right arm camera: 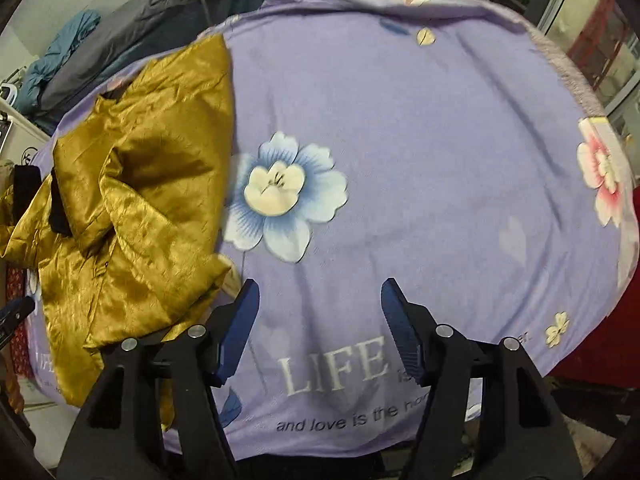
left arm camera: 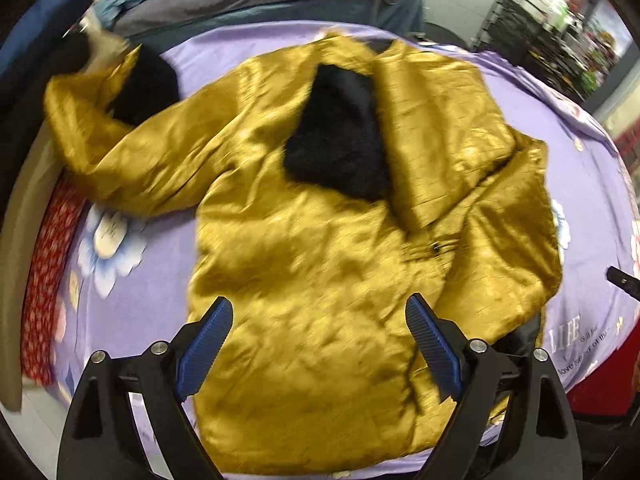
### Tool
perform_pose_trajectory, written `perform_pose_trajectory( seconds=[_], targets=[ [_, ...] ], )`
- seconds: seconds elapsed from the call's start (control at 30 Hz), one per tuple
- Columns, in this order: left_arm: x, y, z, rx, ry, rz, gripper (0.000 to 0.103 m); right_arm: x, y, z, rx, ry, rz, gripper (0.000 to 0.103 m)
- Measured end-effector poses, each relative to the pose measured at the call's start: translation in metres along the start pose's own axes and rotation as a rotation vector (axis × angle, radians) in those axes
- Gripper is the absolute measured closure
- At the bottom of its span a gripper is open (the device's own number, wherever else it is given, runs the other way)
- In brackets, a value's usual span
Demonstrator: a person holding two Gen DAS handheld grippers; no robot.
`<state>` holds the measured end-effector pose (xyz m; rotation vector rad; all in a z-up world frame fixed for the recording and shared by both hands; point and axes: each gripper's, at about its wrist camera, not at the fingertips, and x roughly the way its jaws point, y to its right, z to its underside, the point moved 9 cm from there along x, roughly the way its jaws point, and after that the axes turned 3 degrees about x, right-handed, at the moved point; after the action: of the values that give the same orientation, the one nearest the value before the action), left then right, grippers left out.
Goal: Fold large clothes
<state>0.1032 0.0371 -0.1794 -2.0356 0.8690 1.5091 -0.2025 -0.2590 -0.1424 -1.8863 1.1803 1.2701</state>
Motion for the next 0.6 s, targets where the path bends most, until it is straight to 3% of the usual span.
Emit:
perform_pose_trajectory(
  seconds=[0.1, 0.2, 0.43, 0.6],
  targets=[
    [0.004, -0.015, 0.012, -0.031, -0.022, -0.027, 0.017, 0.003, 0.013, 0.007, -0.012, -0.032, 0.031, 0.040],
    [0.007, -0.022, 0.019, -0.054, -0.041, -0.040, 0.017, 0.003, 0.010, 0.008, 0.008, -0.062, -0.041, 0.039],
    [0.000, -0.001, 0.004, -0.032, -0.017, -0.024, 0.017, 0.020, -0.096, -0.007, -0.124, -0.095, -0.346, 0.031],
    [-0.006, 0.017, -0.005, 0.003, 0.004, -0.009, 0.016, 0.049, -0.145, -0.015, -0.184, -0.142, -0.365, 0.030]
  ],
)
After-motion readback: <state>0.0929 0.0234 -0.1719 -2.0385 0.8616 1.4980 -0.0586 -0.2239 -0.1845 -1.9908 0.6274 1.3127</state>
